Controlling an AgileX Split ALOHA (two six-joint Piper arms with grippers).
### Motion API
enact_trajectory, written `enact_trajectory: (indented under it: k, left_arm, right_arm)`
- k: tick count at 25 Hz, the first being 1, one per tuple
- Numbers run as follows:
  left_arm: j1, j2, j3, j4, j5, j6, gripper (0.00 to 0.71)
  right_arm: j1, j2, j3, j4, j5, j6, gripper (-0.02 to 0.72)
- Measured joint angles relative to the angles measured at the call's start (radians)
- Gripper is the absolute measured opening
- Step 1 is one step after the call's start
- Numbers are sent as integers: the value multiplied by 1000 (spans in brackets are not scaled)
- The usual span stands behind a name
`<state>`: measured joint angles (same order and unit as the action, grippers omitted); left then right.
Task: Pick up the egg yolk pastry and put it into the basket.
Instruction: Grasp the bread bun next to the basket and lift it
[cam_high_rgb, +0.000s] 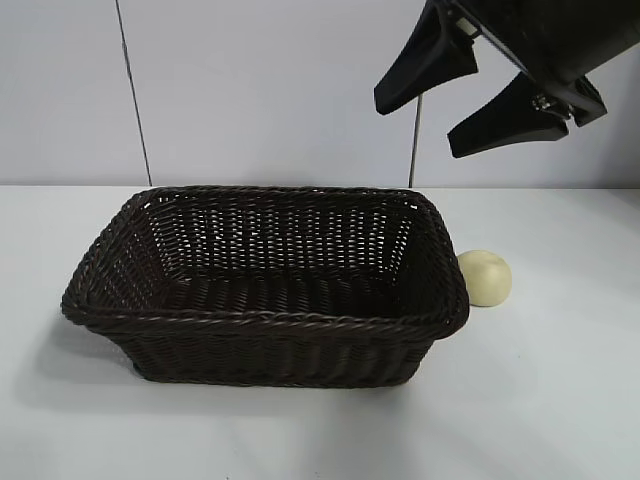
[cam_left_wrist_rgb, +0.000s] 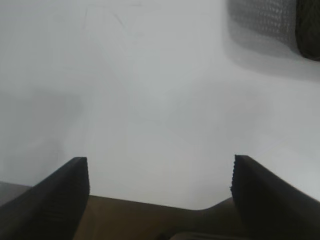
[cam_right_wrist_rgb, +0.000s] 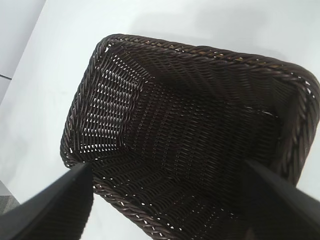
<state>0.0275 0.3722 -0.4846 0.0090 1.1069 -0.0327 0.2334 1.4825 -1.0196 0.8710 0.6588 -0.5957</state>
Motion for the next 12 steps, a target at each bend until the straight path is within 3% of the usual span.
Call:
enact_trajectory:
  k: [12]
  left_arm:
    - [-2, -290, 0, -1, 9, -1, 571]
  right_arm:
    - [0, 0, 0, 0, -2, 0, 579]
